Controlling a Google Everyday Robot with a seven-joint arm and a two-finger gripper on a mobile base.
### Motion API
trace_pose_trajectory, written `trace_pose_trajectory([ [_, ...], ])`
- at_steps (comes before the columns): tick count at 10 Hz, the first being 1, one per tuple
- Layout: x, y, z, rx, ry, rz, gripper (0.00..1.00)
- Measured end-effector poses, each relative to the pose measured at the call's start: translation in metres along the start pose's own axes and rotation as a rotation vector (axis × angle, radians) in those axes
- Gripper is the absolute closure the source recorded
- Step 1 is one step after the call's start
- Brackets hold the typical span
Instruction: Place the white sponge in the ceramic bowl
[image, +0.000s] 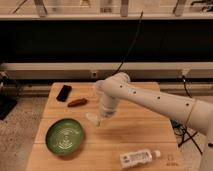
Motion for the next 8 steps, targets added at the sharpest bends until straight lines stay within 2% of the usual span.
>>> trace_pose_trajectory([
  [4,-0.048,0.002,0.008,-0.02,-0.074,-0.106,1.0],
  [8,-0.084,0.006,0.025,-0.047,-0.121,-0.18,1.0],
])
